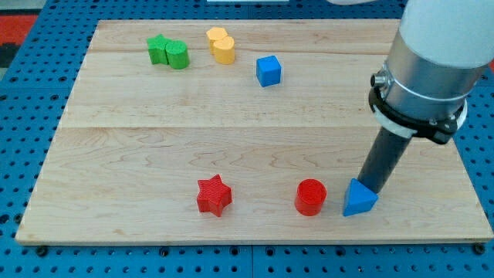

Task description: Put the blue cube diagonally bottom left to the yellow heart

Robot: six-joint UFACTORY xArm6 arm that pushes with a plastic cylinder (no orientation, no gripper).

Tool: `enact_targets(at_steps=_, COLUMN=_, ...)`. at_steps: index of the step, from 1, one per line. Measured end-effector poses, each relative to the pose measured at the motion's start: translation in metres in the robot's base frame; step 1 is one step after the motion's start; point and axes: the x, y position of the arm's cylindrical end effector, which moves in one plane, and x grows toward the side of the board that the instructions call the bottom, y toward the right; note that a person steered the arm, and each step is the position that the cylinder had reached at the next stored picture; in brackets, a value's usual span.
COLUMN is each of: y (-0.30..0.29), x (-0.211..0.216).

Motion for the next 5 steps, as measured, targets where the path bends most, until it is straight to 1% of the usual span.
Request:
enact_targets(at_steps=1, y=0.014, x=-0.037)
enact_targets(at_steps=2, y=0.027, x=-0.149)
enact_targets(at_steps=3, y=-0.006, x=-0.214)
enact_targets(at_steps=4, y=-0.042, x=-0.247)
enact_targets(at_steps=5, y=-0.143, x=-0.240)
